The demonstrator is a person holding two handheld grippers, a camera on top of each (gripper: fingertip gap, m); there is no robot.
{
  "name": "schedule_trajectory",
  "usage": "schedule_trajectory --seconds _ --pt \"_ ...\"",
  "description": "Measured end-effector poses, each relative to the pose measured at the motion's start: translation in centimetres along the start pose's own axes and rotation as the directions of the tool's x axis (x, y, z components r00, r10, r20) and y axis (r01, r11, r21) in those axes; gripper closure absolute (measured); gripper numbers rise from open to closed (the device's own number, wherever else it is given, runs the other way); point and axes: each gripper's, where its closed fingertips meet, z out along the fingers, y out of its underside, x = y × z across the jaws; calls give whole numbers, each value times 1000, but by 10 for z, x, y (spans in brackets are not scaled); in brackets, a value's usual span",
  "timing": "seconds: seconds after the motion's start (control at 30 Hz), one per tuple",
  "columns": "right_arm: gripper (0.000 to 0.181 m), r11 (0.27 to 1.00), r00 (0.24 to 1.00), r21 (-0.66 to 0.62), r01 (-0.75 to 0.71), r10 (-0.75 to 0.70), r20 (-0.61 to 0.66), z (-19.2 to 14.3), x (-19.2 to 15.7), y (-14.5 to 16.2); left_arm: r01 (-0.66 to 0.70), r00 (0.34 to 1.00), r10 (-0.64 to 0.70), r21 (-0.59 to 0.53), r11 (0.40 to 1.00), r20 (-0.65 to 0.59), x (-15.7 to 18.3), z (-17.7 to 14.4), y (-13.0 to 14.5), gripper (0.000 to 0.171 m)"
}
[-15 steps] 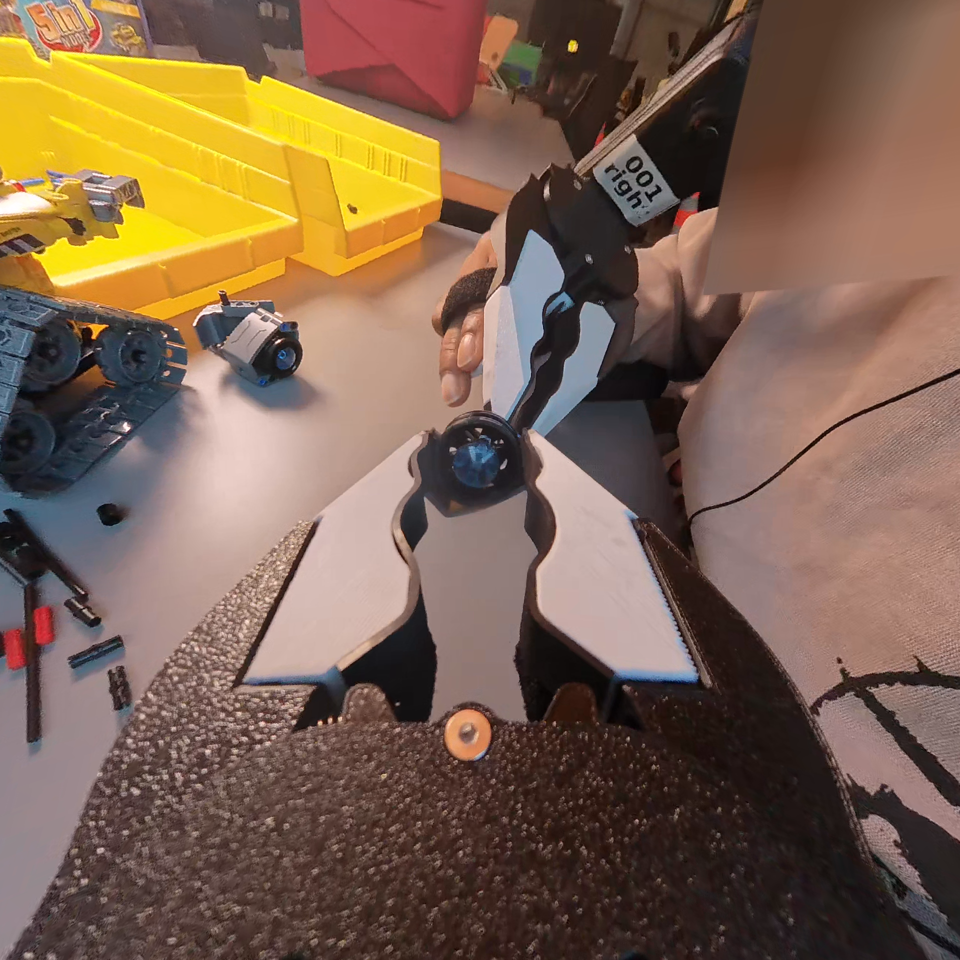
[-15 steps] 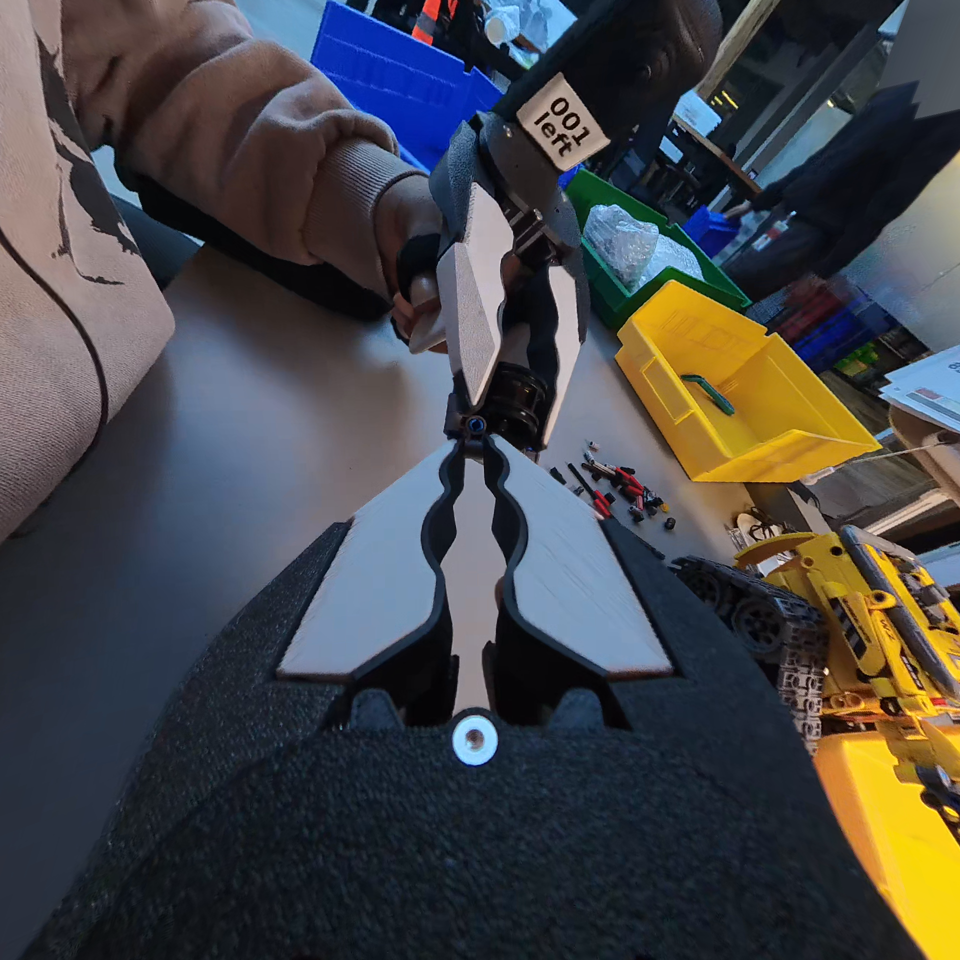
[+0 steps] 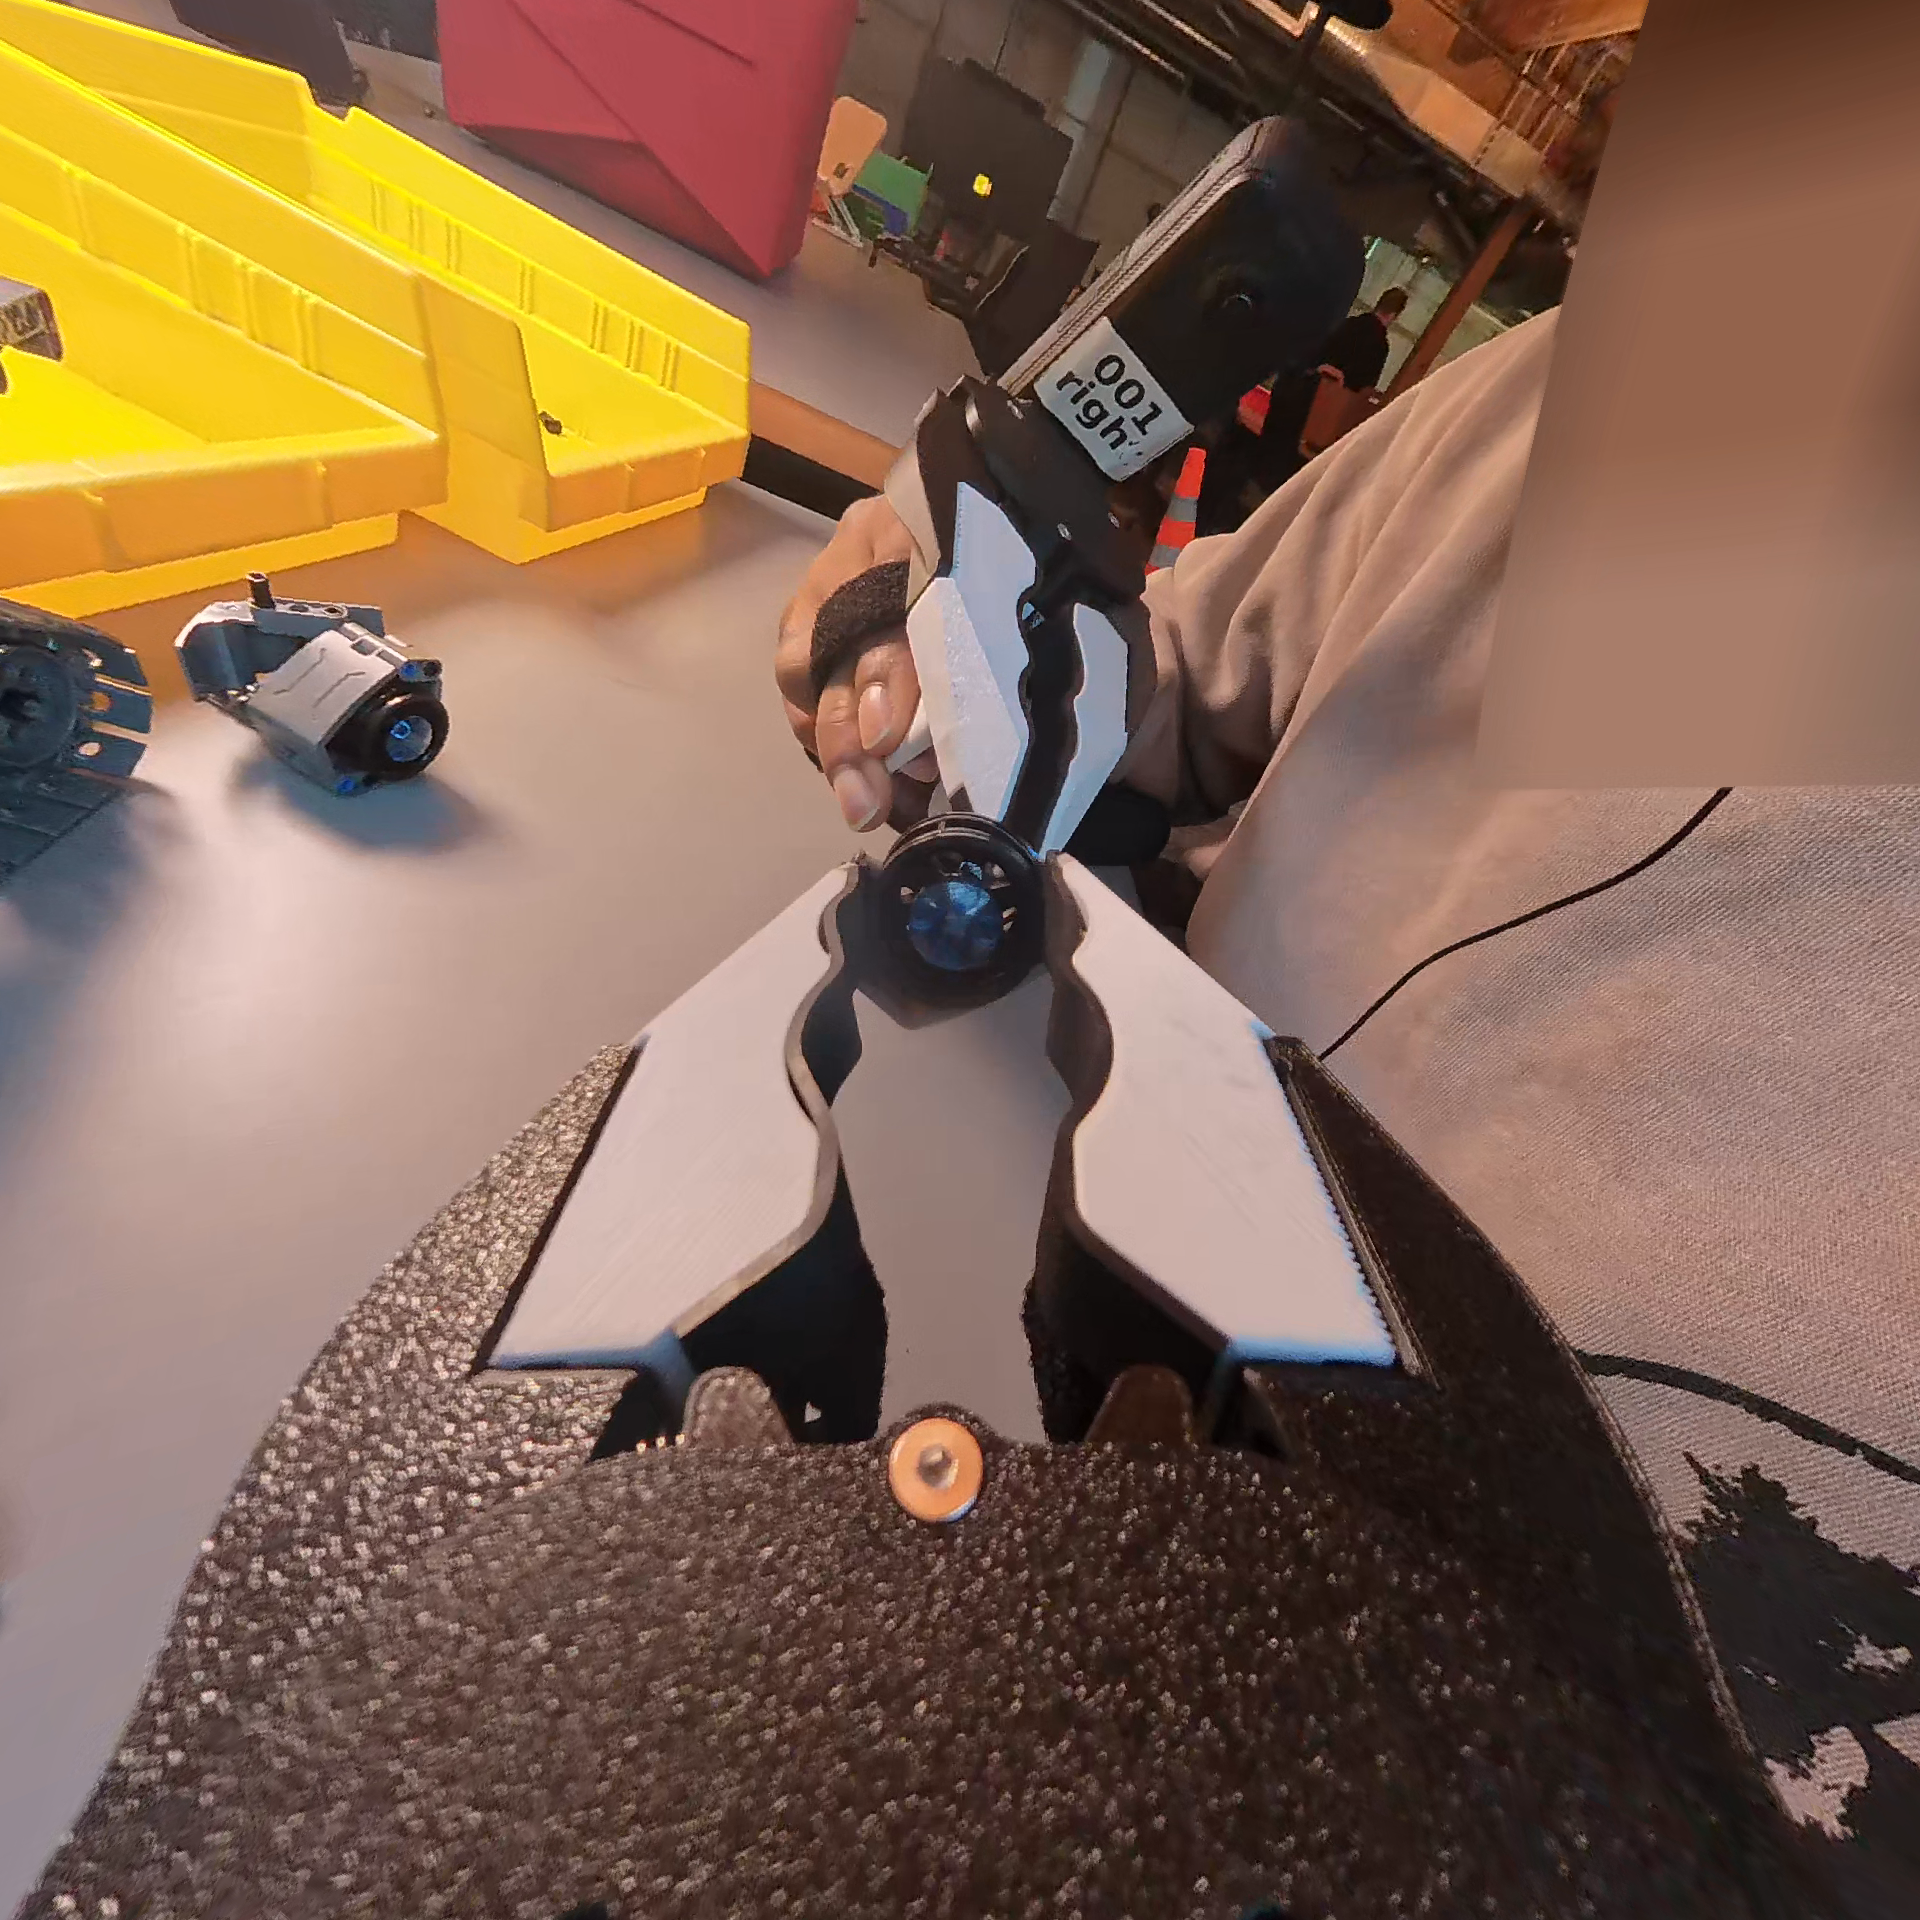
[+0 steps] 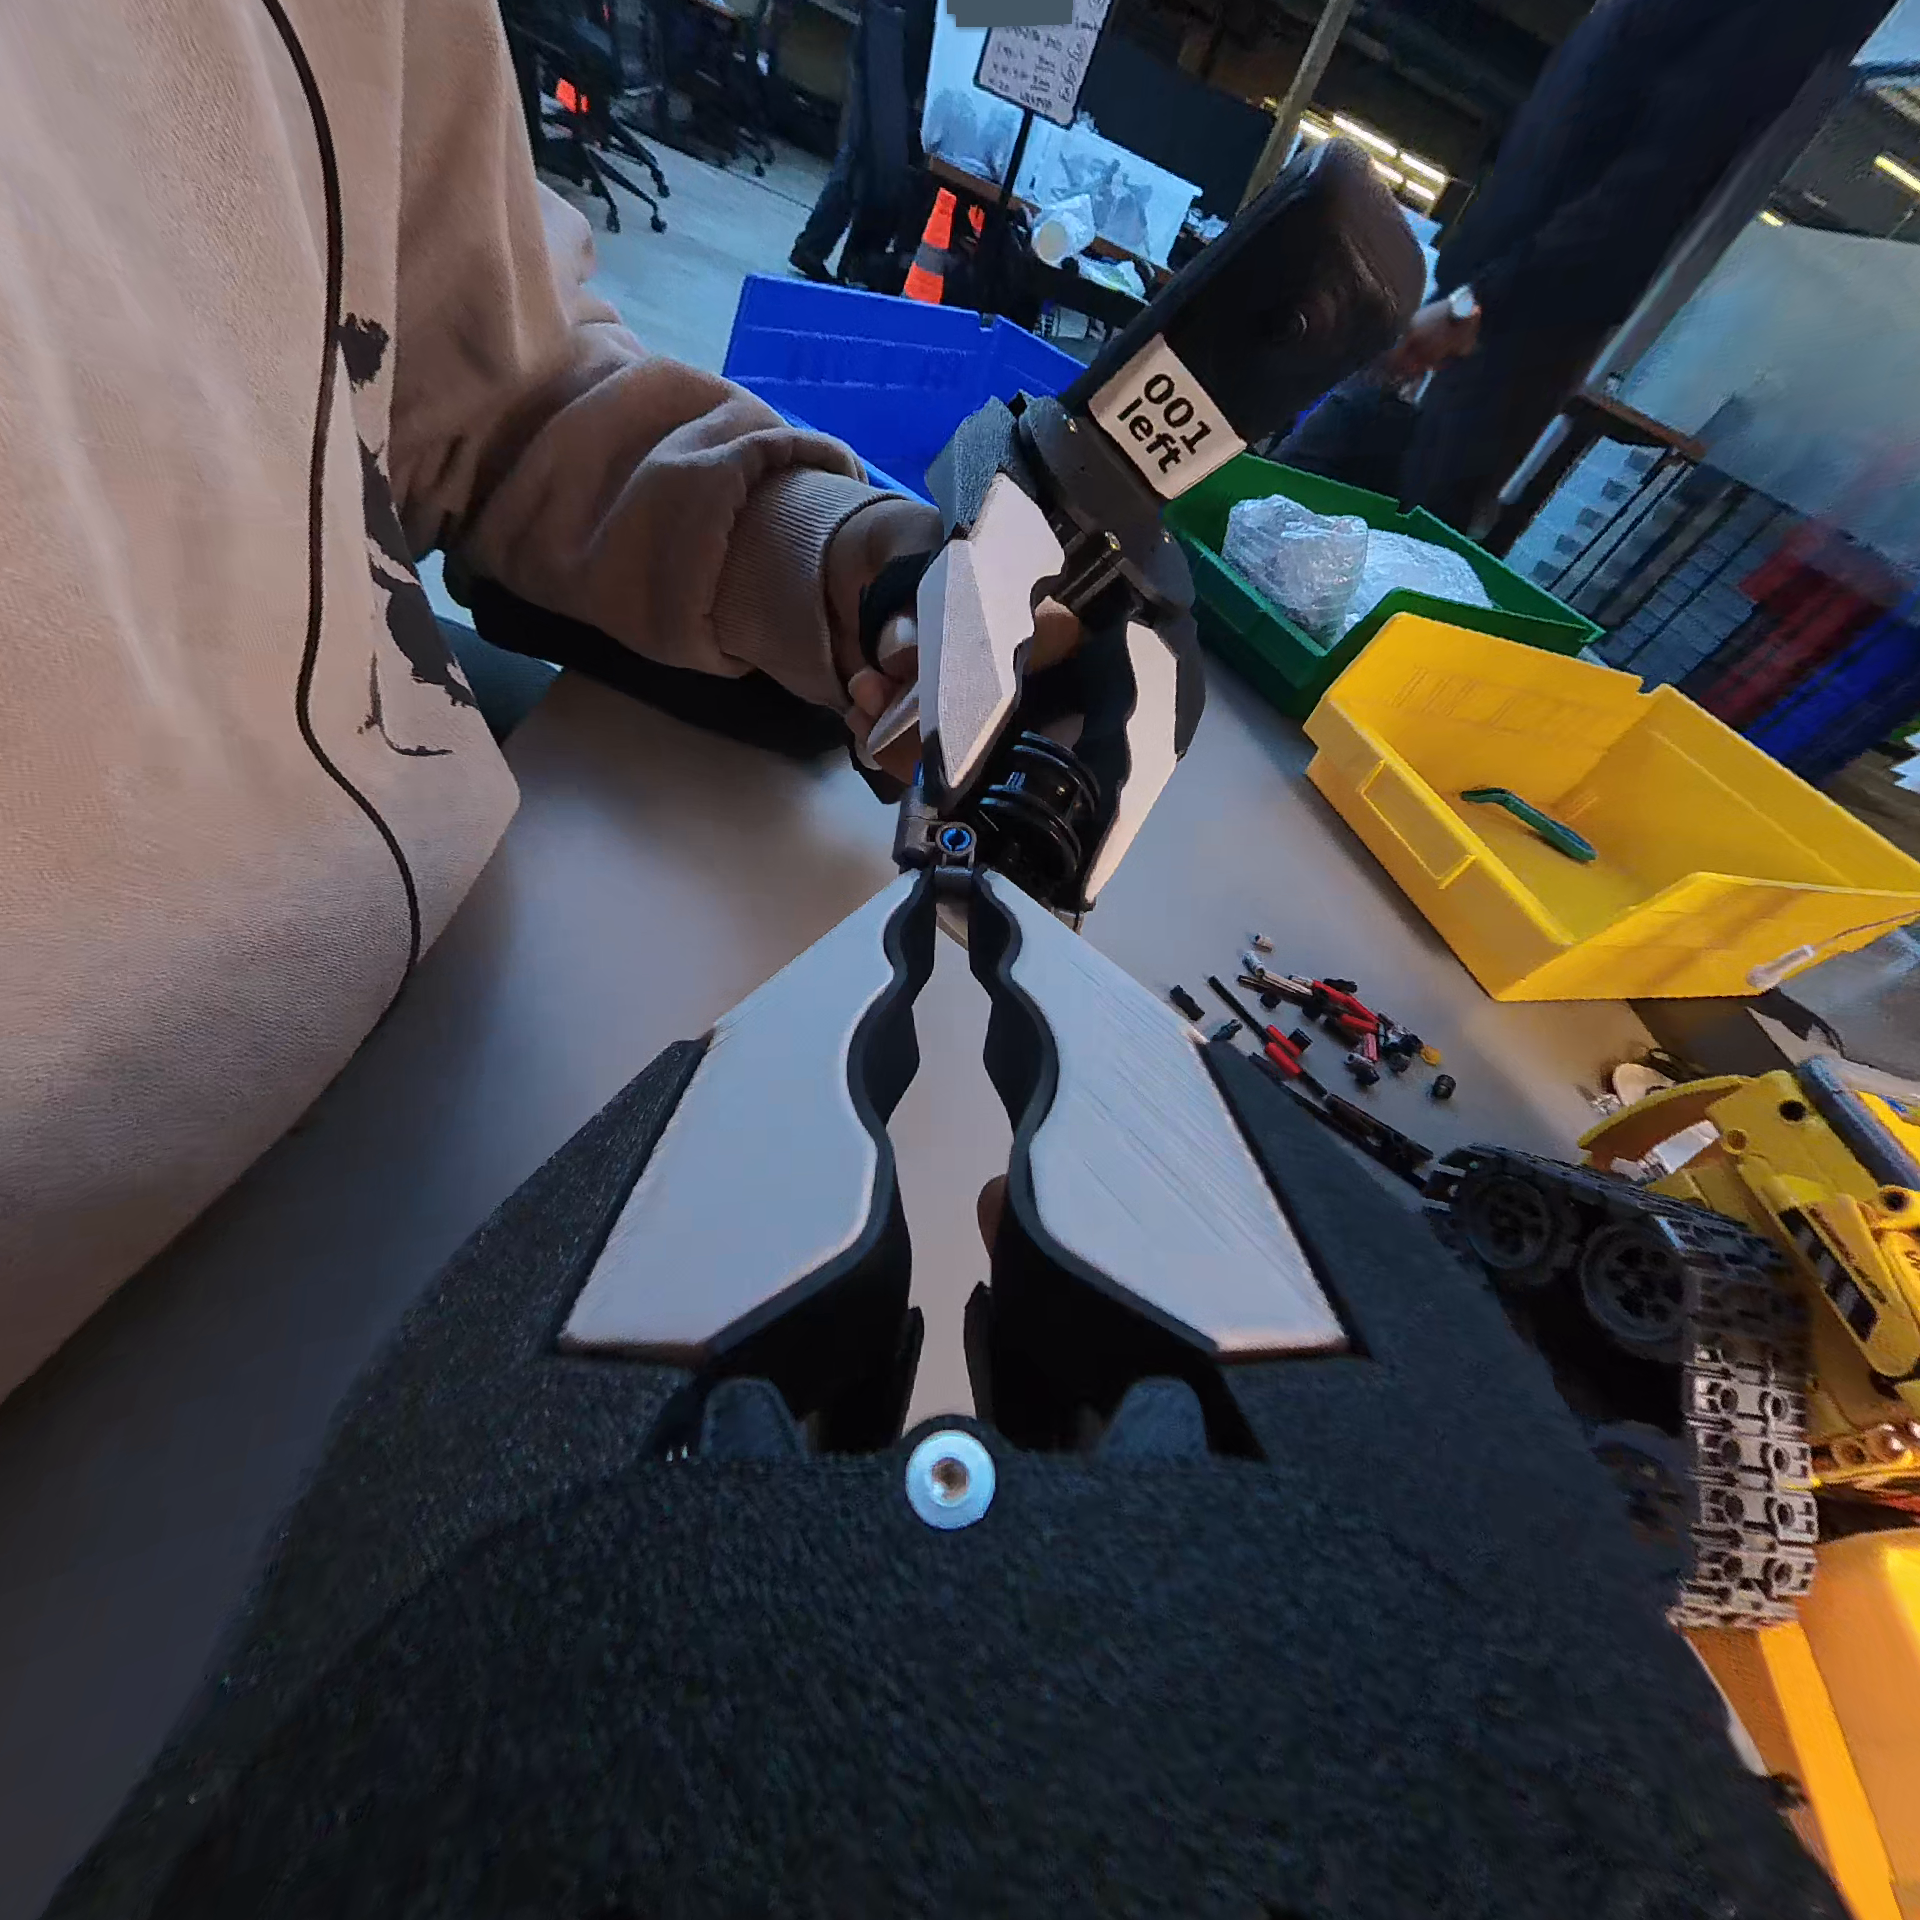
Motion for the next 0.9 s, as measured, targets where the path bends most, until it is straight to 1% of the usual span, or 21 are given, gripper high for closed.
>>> schedule_trajectory --seconds 0.4,0.57,0.6,0.67,0.9 --pt "177 995 994 34 -93 91 60 1 -4 2 114 990 -112 21 993 -87 0 -2 3 140" --pt "177 991 989 45 -129 125 72 3 -5 2 140 985 -137 22 990 -108 1 -3 5 140" --pt "177 991 991 50 -124 121 48 5 -2 2 152 983 -148 35 988 -106 -1 -4 4 140" --pt "176 993 994 42 -108 106 39 7 -3 3 169 981 -164 40 985 -102 -2 -5 6 140" --pt "173 997 999 67 -33 33 -1 8 -6 -1 133 987 -129 42 990 -96 3 -5 5 139"
